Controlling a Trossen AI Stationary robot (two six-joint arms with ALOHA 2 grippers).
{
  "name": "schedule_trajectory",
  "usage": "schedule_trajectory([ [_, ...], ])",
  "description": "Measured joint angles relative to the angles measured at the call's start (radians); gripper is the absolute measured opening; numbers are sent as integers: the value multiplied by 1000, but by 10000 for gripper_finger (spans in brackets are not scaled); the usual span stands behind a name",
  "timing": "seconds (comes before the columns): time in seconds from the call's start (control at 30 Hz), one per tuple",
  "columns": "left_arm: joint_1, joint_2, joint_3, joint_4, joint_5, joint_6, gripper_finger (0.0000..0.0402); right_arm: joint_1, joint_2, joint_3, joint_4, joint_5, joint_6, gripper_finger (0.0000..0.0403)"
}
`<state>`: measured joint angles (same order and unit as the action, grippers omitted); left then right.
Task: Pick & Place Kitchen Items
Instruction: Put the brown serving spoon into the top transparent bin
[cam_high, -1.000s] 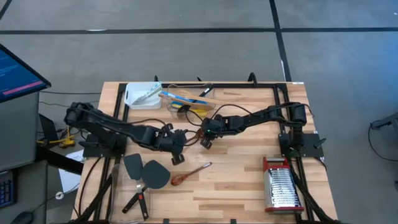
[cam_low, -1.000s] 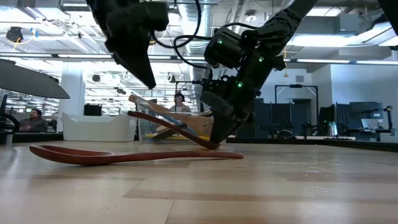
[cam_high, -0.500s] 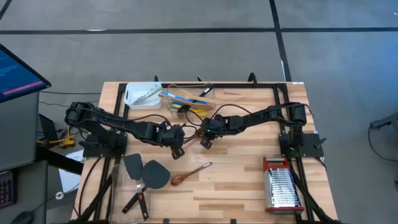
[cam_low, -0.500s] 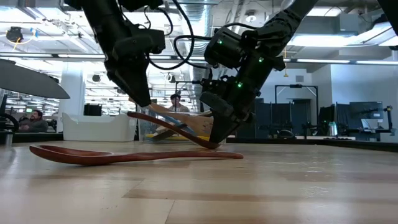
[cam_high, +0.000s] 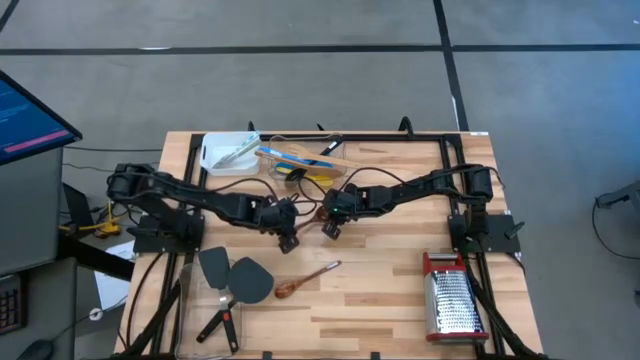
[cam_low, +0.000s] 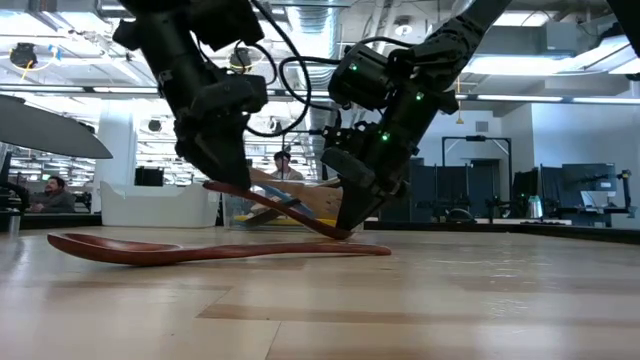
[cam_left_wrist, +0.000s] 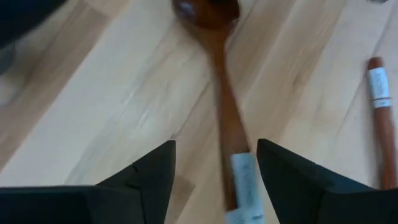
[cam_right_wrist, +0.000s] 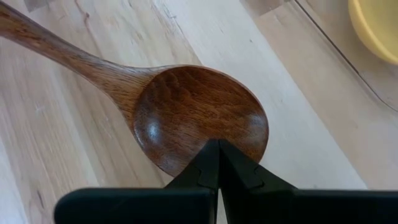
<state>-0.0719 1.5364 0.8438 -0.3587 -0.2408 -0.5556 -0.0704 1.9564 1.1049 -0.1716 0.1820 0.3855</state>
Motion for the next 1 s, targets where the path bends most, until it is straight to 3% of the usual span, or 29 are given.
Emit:
schedule_trajectory([
  [0.5,0,148,-6,92,38,0,214,0,0,0,7,0,-2,0],
  [0.77,0,139,-5,141,35,0,212,0,0,0,7,0,-1,0],
  [1.0,0,140,-6,155,32,0,180,1,0,0,7,0,-1,0],
])
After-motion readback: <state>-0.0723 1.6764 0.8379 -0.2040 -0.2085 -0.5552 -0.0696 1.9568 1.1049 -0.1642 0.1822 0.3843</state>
